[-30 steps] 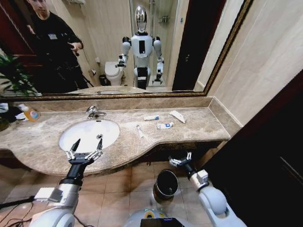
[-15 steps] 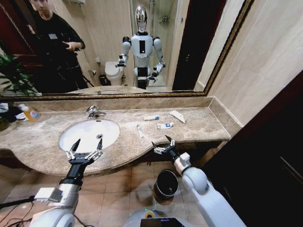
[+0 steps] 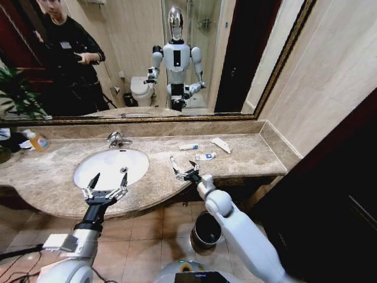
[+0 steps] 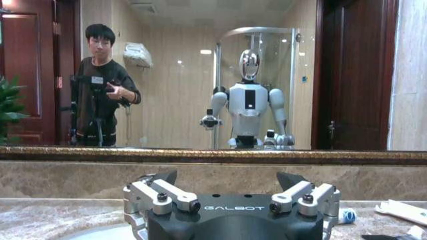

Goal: Pick up the trash from the sink and place it in the trash bin.

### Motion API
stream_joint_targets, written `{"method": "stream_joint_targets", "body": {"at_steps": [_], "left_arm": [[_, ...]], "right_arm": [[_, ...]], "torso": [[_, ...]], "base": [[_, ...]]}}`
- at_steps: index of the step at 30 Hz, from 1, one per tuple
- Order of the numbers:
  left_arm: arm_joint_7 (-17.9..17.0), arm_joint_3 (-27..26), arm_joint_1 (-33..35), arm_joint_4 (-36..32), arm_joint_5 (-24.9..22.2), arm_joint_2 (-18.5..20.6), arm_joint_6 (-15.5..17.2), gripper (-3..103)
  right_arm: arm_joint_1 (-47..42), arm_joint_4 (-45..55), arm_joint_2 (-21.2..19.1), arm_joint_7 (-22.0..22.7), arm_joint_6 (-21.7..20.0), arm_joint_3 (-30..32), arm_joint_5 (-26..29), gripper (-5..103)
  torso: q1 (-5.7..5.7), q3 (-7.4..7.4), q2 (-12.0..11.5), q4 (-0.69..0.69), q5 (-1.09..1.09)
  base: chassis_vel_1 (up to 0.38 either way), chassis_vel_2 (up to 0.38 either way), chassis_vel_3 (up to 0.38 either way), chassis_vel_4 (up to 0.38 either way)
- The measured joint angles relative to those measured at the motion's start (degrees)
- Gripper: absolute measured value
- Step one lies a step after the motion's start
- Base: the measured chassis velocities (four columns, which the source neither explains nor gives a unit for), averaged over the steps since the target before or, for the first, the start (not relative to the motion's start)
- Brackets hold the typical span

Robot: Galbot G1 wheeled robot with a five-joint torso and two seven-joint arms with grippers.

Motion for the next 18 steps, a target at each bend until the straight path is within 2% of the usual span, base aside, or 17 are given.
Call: {"method": "stream_joint_targets", "body": {"at_steps": [5, 16, 18], "left_arm": [[0.0, 0.0, 0.0, 0.0, 0.0, 0.0, 0.0, 100], [0.0, 0.0, 0.0, 0.0, 0.0, 0.0, 0.0, 100], [0.0, 0.0, 0.0, 0.0, 0.0, 0.0, 0.0, 100]], "right_arm": [[4.33, -3.82, 2.13, 3.87, -1.4, -2.76, 2.01, 100], [8.87, -9.41, 4.5, 4.58, -1.84, -4.21, 1.2, 101], [9.48, -10.67, 4.73, 4.62, -1.85, -4.46, 0.7, 94]], "torso": [[0.0, 0.0, 0.0, 0.0, 0.0], [0.0, 0.0, 0.0, 0.0, 0.01], [0.0, 0.0, 0.0, 0.0, 0.01]], "base": [[0.0, 0.0, 0.0, 0.0], [0.0, 0.0, 0.0, 0.0], [0.0, 0.0, 0.0, 0.0]]}}
